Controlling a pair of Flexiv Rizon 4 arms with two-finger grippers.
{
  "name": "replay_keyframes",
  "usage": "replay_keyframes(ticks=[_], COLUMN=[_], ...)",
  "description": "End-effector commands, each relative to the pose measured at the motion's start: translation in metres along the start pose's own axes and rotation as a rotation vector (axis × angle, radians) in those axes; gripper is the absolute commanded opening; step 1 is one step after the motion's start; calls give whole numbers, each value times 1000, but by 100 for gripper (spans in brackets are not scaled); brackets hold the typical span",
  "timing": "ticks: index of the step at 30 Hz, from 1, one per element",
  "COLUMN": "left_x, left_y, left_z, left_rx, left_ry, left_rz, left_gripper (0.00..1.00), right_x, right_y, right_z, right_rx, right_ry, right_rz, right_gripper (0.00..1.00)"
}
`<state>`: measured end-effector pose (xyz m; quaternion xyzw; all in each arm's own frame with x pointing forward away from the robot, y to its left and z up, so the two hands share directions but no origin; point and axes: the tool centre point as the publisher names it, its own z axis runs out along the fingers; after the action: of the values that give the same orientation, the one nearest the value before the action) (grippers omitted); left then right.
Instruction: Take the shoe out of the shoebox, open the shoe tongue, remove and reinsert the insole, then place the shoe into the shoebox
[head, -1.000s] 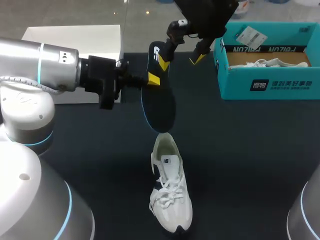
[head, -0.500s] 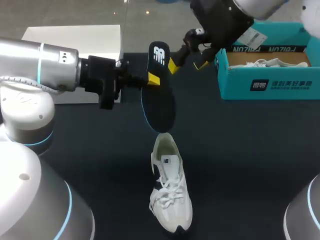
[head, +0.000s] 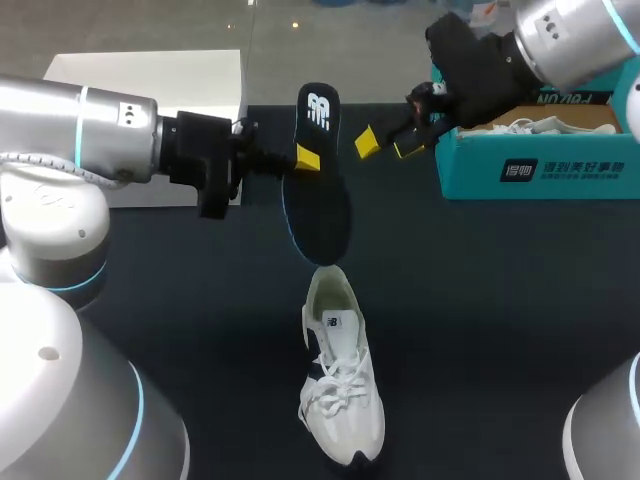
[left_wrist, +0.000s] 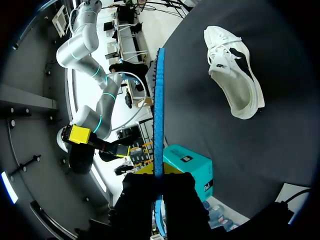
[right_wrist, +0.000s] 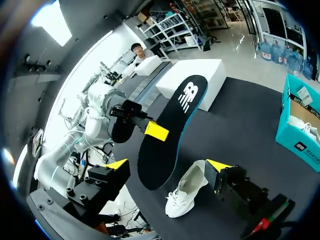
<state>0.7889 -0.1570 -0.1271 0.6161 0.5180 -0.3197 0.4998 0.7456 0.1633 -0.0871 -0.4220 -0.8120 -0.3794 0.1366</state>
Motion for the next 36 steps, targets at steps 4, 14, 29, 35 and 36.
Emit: replay_keyframes(ticks=[4,14,29,35,36], left_x=[0,0,0,0,0], left_y=[0,0,0,0,0], left_z=[1,1,1,1,1], left_rx=[-1,-1,-1,-1,-1], left_ry=[3,3,3,3,3], left_rz=[1,1,1,1,1], left_gripper=[0,0,0,0,0], right_x=[-11,-21,-24,-24,-23], right_y=[-4,-3,3,13,14], right_z=[11,28,59,67,68], right_rx=[-75,-156,-157,-165,-166], right_ry=[138,261,349,371,375], right_rz=[3,11,19,4,2], right_gripper=[100,100,100,100,100])
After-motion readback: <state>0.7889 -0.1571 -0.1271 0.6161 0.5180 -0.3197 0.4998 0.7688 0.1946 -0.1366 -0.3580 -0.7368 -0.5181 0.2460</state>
